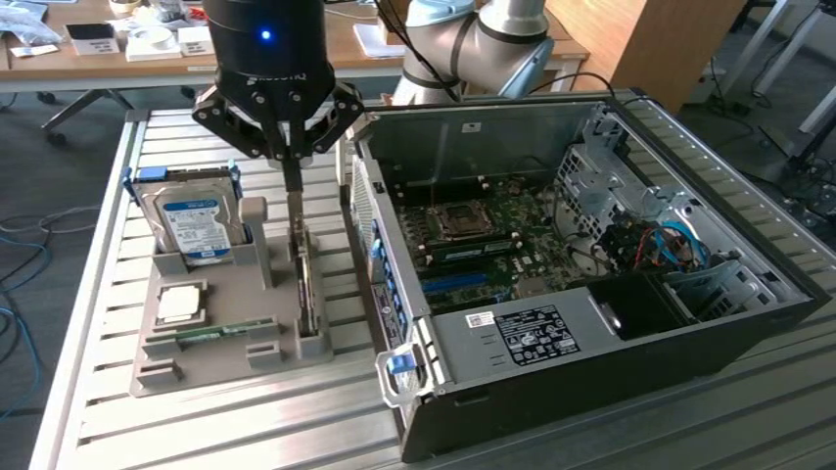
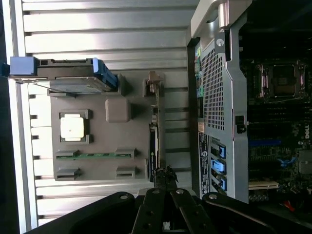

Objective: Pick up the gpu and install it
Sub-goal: 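Reach for the gpu, then pick up the gpu and move the gpu toward the slot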

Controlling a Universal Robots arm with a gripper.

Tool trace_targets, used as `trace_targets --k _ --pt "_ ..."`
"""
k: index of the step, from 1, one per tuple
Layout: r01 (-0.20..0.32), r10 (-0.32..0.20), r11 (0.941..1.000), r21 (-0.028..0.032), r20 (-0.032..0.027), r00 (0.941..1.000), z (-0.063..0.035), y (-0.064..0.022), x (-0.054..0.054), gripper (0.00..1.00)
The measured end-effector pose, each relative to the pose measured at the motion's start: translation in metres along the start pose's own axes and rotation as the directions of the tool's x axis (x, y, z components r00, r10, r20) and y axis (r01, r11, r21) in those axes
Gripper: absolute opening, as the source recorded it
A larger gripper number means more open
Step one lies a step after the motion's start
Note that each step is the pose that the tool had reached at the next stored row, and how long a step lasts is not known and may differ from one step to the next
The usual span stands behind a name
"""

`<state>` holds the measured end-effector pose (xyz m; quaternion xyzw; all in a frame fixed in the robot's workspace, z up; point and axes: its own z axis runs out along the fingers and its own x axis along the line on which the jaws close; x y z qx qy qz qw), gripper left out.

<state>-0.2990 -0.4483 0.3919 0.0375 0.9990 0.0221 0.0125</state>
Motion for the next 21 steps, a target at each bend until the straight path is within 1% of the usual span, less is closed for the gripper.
trace_targets --k 6,21 --pt "0.0 0.0 1.0 0.0 0.0 1.0 0.0002 -0.0003 0.0033 0.11" --pt "0.0 0.0 1.0 0.0001 0.0 1.0 0.0002 -0.0003 0.0035 0.11"
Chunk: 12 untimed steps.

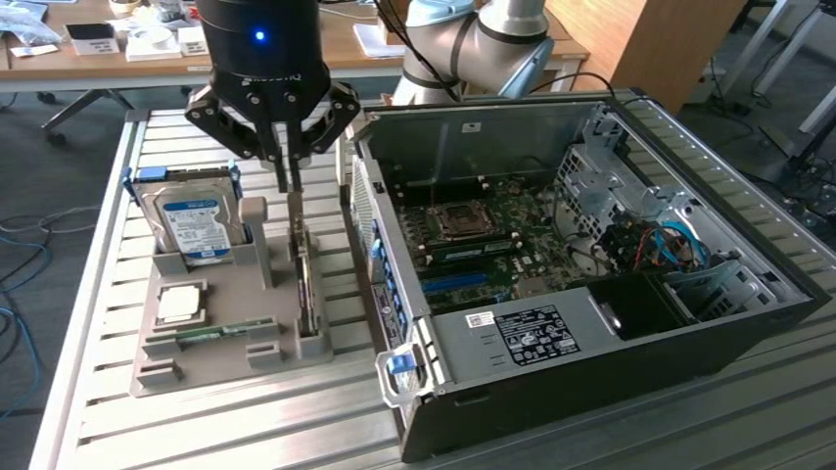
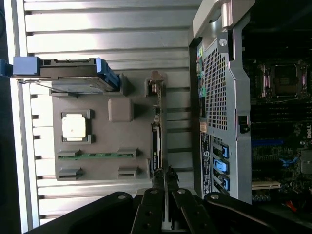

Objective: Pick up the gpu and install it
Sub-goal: 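Pick up the gpu and move the gpu toward the slot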

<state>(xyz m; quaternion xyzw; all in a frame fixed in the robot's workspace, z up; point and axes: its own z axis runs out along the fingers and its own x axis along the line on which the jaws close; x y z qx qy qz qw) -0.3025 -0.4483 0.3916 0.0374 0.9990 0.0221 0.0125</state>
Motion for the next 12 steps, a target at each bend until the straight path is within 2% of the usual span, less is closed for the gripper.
trace_targets --k 2,3,5,7,8,12 --pt "0.0 0.0 1.0 0.0 0.0 1.0 0.0 0.0 0.0 0.24" --pt "0.0 0.0 1.0 0.0 0.0 1.0 0.0 0.0 0.0 0.24" --pt "0.0 0.0 1.0 0.0 0.0 1.0 0.0 0.0 0.0 0.35" --pt "0.0 0.0 1.0 0.0 0.0 1.0 0.0 0.0 0.0 0.35" --pt "0.0 0.0 1.0 0.0 0.0 1.0 0.0 0.0 0.0 0.42" --pt "0.0 0.0 1.0 -0.0002 0.0002 1.0 0.002 -0.0001 0.0001 0.42"
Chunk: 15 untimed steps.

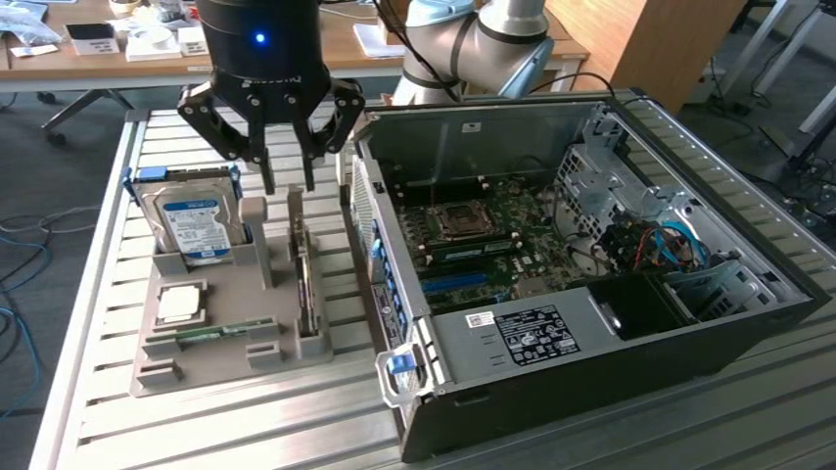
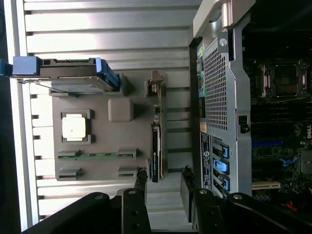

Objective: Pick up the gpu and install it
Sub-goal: 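Pick up the gpu and move the gpu toward the slot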

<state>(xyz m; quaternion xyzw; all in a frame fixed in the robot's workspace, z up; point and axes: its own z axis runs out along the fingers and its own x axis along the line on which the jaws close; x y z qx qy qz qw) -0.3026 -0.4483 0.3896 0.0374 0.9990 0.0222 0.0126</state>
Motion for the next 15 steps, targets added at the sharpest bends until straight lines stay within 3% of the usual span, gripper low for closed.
trace_targets --k 9,15 --pt "0.0 0.0 1.0 0.0002 -0.0002 1.0 0.0162 -0.0007 0.0 0.42" --pt "0.0 0.0 1.0 0.0002 -0.0003 1.0 0.0173 -0.0008 0.0 0.42"
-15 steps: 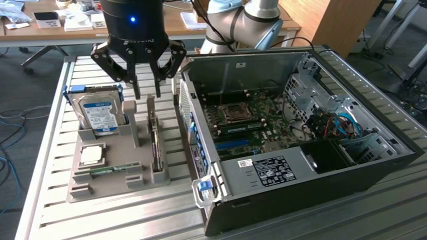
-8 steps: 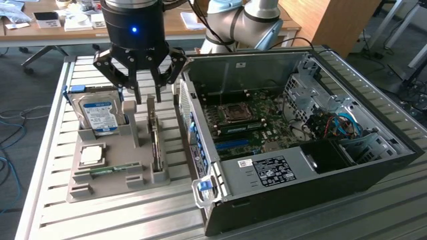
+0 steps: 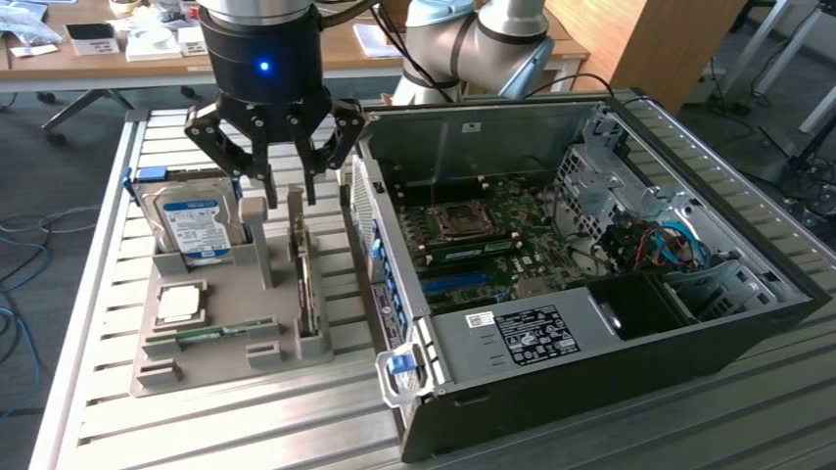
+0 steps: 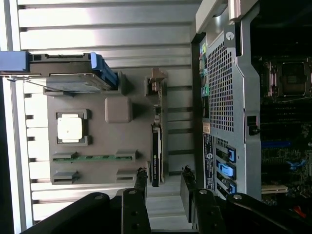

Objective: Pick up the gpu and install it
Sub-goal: 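Pick up the gpu and move the gpu toward the slot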

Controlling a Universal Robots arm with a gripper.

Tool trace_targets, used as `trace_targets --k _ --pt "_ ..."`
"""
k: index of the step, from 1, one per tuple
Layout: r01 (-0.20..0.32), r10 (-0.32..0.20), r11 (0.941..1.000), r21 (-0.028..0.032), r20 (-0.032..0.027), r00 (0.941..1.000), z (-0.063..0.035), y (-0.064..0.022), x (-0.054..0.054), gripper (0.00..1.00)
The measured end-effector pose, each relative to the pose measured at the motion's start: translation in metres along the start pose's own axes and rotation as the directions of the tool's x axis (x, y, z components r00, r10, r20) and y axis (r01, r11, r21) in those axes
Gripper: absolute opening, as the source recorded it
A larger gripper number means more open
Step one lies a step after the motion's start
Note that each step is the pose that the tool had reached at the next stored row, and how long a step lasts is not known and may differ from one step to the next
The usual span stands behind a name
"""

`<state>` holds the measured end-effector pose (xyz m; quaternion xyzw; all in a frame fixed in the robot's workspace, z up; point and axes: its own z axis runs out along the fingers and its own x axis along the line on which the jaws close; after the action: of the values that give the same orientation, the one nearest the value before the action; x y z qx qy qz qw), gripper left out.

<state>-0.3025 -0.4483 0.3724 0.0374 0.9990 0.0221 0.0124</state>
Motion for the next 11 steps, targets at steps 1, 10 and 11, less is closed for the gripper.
trace_targets --k 1,10,11 --pt "0.0 0.0 1.0 0.0 0.0 1.0 0.0 0.0 0.0 0.42" --pt "0.0 0.0 1.0 -0.0002 0.0 1.0 0.008 -0.0003 0.0002 0.42" --pt "0.0 0.0 1.0 -0.0002 0.0 1.0 0.0081 -0.0003 0.0002 0.42"
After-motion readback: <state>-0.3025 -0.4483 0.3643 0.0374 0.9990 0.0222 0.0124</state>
